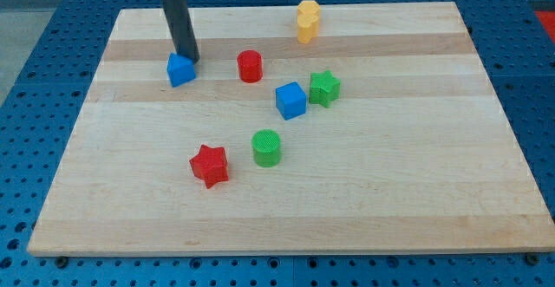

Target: Move the red circle diagonally bottom right to the yellow blocks

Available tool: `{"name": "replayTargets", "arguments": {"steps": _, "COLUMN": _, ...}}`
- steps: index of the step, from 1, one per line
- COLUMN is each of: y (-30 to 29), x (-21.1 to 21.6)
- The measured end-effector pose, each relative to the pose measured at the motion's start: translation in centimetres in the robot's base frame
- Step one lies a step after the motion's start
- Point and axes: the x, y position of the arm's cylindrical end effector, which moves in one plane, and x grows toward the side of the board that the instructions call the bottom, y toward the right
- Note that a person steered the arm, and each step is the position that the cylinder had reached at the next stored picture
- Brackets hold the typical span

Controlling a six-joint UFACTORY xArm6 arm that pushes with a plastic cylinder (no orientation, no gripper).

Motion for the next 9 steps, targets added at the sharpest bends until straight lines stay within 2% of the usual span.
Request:
{"name": "replayTargets", "arguments": {"steps": 1, "y": 0.0, "x": 2.2}}
{"name": "replayTargets", "arguments": {"steps": 2, "y": 1.8, "x": 1.8}}
{"name": "replayTargets", "arguments": {"steps": 4, "y": 9.1, "x": -0.6}}
{"name": "replayTargets", "arguments": {"steps": 6, "y": 13.9, "x": 0.5}}
{"name": "replayTargets", "arguments": {"steps": 9, "y": 24.6, "x": 0.4}}
